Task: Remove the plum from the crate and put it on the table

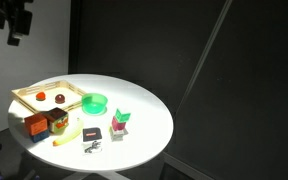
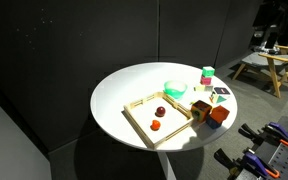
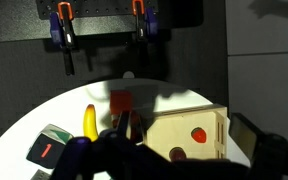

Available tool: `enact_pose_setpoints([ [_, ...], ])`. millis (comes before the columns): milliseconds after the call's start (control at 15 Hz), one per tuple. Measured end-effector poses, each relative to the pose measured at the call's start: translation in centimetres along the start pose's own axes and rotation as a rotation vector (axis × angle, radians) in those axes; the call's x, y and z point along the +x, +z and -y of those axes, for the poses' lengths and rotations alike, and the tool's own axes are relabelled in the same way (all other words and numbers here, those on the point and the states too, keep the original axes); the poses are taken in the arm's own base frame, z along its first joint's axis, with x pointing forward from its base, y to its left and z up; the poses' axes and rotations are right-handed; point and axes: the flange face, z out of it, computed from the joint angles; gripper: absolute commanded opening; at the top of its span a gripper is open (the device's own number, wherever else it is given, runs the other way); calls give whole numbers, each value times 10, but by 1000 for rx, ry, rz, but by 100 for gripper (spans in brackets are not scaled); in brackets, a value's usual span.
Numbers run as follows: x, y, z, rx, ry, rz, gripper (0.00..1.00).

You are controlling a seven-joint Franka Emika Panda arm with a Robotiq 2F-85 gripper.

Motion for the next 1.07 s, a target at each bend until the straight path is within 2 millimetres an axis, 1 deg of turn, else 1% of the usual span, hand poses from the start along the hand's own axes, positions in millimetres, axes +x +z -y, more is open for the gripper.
enact_pose_setpoints([
  [200,4,0,4,-10,-9,-20,100],
  [467,15,-1,12,-25,-24,-76,100],
  [800,33,2,23,-44,-47,-142,100],
  [1067,52,11,35,-64,-75,-187,100],
])
